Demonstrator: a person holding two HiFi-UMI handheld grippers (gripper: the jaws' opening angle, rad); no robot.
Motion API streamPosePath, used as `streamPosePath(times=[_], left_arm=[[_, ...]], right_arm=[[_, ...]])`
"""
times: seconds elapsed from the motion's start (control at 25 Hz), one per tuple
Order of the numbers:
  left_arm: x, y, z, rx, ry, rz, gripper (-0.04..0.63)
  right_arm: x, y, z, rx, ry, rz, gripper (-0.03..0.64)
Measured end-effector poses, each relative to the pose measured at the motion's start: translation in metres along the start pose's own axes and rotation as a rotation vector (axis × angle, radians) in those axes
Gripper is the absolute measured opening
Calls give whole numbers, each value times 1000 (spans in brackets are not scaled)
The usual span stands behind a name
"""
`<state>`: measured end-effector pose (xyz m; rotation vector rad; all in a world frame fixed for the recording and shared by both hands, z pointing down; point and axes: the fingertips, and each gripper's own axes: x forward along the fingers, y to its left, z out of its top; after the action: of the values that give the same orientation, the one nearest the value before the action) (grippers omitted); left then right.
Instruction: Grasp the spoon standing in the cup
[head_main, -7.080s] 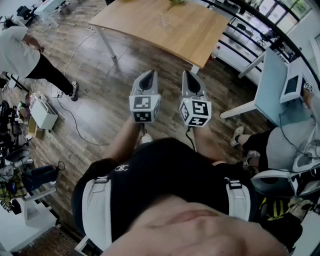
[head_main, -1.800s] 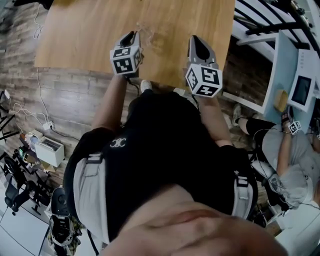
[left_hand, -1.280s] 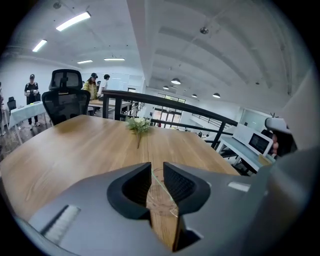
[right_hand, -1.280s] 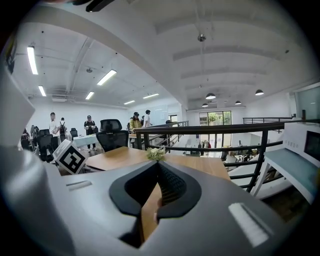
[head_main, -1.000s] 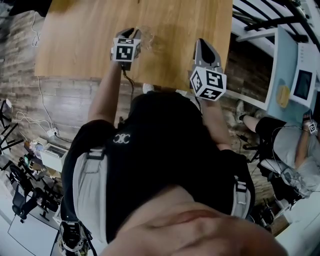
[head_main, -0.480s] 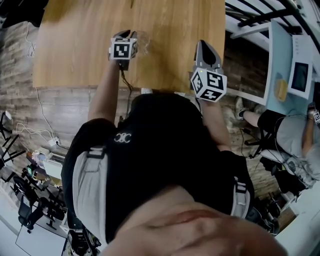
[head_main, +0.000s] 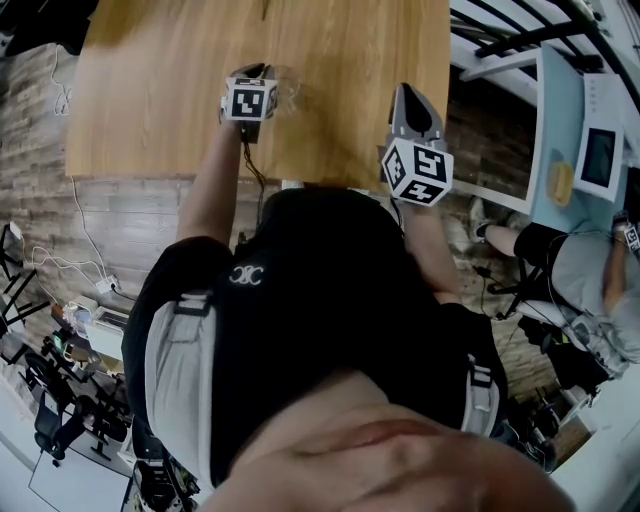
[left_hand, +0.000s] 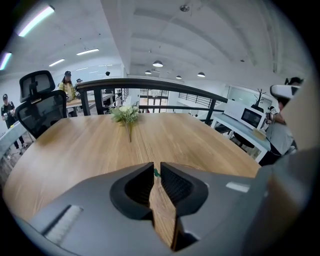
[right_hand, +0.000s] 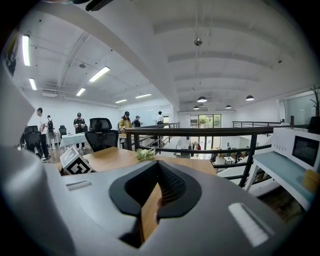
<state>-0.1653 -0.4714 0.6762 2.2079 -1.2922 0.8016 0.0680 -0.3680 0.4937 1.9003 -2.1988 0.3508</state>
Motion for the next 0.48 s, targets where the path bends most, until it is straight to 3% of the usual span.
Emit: streamPosePath(times=[0.32,0.48], left_arm=[[-15,-11,17,-65,-100,-10,18],[-25,-20,21,-34,-124,-6,17]], right_arm=[[6,-2,-4,9,5,29,0],[5,-1,-3,11,1,54,0]])
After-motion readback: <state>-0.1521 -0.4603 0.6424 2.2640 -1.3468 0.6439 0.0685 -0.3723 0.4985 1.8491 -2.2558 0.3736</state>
